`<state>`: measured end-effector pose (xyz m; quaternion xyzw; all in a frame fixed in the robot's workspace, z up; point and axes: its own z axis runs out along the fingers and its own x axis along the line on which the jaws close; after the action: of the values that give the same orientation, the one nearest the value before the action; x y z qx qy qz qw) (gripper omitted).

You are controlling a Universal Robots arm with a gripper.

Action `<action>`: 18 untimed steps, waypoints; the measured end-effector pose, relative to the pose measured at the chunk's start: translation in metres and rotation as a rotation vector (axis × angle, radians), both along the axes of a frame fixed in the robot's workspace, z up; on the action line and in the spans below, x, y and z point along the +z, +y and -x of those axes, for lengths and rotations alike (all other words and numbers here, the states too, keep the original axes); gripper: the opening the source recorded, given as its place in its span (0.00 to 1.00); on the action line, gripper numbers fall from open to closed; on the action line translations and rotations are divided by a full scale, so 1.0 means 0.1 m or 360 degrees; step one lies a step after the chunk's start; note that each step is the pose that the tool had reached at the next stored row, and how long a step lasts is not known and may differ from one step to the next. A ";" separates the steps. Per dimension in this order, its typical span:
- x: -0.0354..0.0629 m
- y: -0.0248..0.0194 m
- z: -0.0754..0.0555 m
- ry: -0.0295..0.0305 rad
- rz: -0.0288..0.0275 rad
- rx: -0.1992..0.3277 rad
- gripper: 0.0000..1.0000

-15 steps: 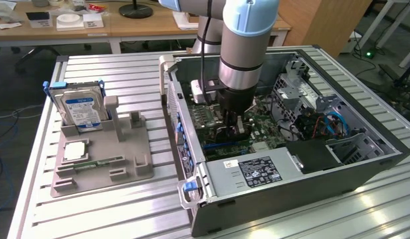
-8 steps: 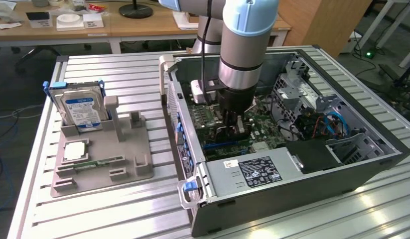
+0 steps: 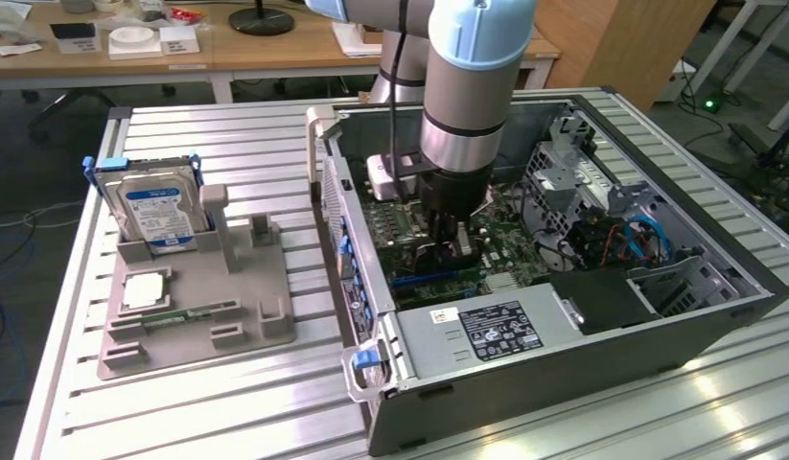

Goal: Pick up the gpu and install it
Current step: 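Insert the gpu into the slot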

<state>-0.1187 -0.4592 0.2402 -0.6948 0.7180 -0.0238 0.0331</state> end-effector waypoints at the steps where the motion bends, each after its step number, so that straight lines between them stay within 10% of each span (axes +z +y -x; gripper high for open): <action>1: -0.001 0.001 0.00 0.00000 -0.00001 0.0006 0.27; 18: -0.034 0.002 0.00 0.00000 -0.00002 0.0015 0.27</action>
<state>-0.1187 -0.4590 0.2368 -0.6982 0.7147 -0.0236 0.0333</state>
